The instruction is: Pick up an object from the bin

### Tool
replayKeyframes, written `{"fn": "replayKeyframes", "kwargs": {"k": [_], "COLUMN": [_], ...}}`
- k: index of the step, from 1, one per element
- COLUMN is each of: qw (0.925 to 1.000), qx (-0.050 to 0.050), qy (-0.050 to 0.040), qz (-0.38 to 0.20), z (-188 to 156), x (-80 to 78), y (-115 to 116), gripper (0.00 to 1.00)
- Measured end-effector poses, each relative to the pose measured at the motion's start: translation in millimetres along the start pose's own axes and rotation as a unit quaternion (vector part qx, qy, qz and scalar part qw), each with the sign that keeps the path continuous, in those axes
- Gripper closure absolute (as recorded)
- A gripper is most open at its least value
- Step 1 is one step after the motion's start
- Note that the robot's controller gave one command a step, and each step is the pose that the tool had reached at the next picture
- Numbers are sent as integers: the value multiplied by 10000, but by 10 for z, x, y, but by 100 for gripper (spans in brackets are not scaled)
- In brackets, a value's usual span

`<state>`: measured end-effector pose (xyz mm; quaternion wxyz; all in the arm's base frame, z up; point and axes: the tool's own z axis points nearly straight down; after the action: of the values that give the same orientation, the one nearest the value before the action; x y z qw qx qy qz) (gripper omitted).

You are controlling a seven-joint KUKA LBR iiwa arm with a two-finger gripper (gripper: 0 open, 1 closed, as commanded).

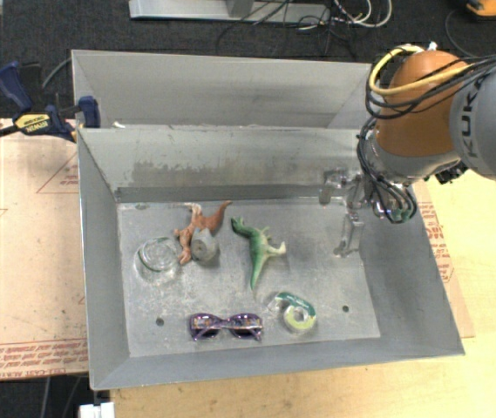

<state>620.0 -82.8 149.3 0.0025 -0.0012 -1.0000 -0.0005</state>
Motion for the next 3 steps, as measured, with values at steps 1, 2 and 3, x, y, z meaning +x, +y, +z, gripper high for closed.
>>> {"fn": "replayKeyframes", "kwargs": {"k": [1, 2, 3], "qw": [10000, 9979, 9977], "qx": [4, 0, -9], "qy": [-36, -29, -33], "qz": [-10, -654, -677], "z": [-52, 524, 802], "x": [-15, 194, 397], "y": [4, -64, 291], "gripper": [0, 0, 0]}}
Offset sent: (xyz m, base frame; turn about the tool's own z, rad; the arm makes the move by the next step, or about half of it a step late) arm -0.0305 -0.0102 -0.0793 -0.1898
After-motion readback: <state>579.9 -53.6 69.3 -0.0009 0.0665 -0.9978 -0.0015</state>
